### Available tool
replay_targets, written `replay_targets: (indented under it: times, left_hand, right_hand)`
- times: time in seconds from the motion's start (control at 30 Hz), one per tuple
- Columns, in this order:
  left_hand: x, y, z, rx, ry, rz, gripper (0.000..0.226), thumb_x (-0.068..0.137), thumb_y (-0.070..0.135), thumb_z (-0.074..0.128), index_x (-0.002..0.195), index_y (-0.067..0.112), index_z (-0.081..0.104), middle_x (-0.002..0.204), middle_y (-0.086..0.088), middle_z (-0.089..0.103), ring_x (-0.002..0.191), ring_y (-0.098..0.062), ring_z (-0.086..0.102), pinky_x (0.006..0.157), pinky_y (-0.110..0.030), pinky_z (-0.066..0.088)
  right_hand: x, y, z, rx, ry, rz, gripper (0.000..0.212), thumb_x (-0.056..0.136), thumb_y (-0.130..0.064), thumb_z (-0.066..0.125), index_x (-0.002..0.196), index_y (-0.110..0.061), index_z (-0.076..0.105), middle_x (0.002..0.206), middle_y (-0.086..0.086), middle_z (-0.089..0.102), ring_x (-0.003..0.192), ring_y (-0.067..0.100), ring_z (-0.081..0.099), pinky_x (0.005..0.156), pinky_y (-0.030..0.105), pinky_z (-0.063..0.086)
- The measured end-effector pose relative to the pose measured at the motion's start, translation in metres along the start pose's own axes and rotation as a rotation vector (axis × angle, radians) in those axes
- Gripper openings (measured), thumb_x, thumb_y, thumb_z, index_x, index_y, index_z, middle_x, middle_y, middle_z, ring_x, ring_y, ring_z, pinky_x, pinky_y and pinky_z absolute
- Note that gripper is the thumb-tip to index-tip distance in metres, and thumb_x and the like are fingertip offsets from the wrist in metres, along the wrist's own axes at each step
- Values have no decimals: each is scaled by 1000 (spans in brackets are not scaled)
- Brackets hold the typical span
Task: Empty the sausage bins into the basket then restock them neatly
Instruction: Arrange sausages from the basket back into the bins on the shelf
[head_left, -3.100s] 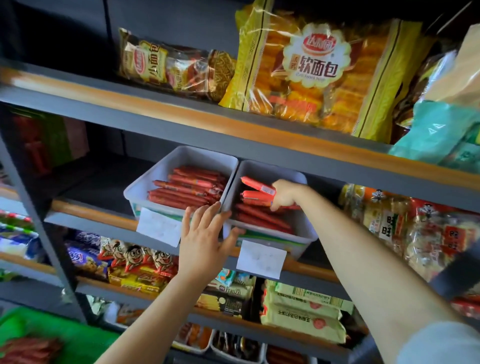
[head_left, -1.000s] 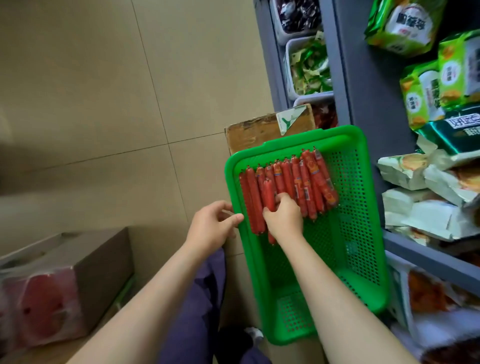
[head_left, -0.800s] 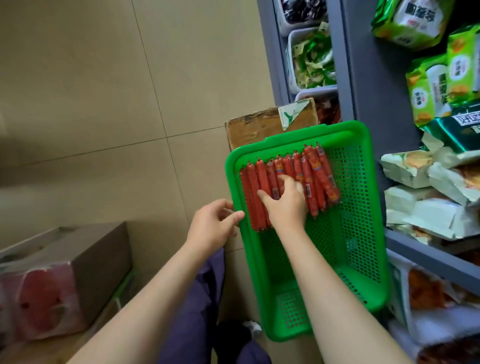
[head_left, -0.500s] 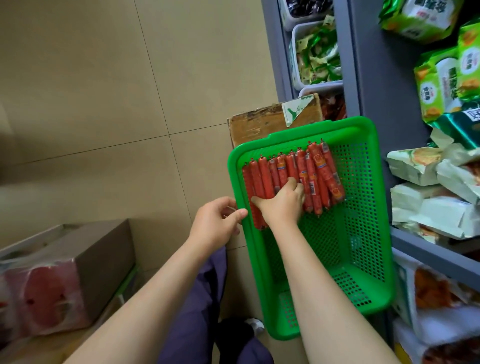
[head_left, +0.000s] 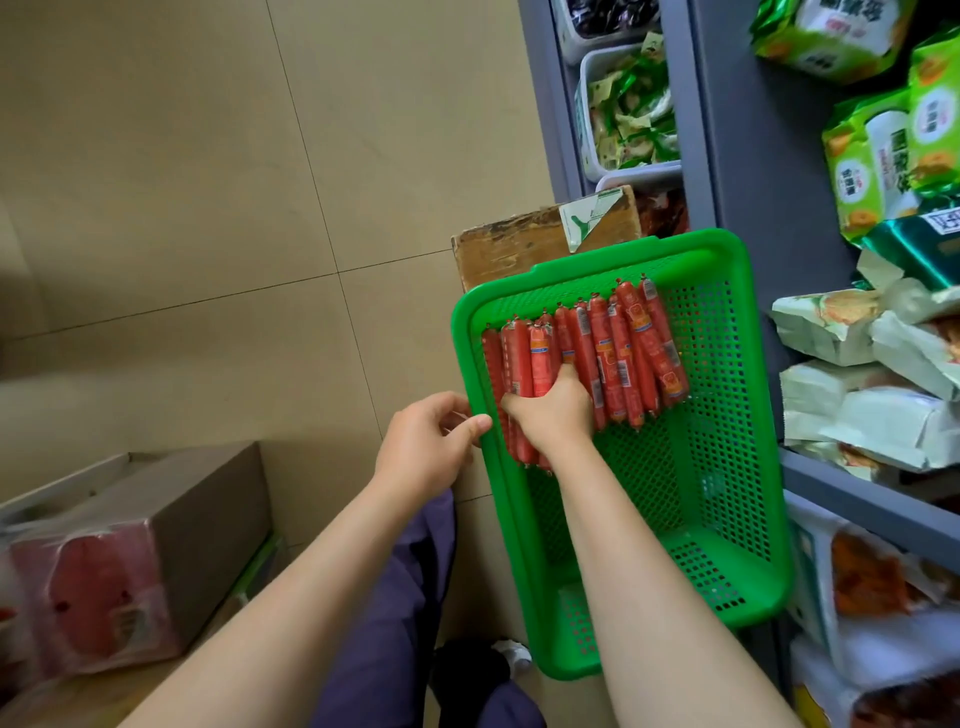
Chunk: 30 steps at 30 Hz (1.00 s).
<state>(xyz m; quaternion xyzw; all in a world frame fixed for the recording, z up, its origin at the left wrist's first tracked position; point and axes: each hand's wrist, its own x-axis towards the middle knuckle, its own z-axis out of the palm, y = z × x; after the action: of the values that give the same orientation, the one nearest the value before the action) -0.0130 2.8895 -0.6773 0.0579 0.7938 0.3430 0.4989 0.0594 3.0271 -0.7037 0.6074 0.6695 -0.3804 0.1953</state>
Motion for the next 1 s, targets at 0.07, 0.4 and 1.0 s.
replay_targets:
  times: [0.07, 0.4, 1.0]
  left_hand:
    - [-3, -2, 4, 10, 28, 1, 9, 90, 31, 69, 83, 26, 67, 72, 7, 73, 64, -16, 70, 72, -41, 57]
    - [-24, 4, 15, 74, 254, -40, 9, 88, 37, 64, 89, 28, 64, 78, 8, 70, 72, -19, 68, 74, -40, 57]
    - [-421, 193, 145, -463, -600, 550, 23, 88, 29, 63, 92, 9, 73, 78, -16, 57, 48, -16, 48, 40, -19, 36]
  right_hand:
    - [-3, 7, -2, 78, -40, 8, 49, 68, -27, 81, 108, -14, 57, 98, 2, 66, 91, 25, 66, 84, 36, 54]
    - [-29, 43, -24, 461, -5, 84, 34, 71, -14, 78, 100, -18, 61, 93, 8, 71, 79, 24, 69, 78, 37, 58]
    - [-420, 209, -313, 1154, -276, -571, 27, 81, -17, 67, 107, -10, 69, 96, 17, 67, 78, 25, 71, 67, 37, 59]
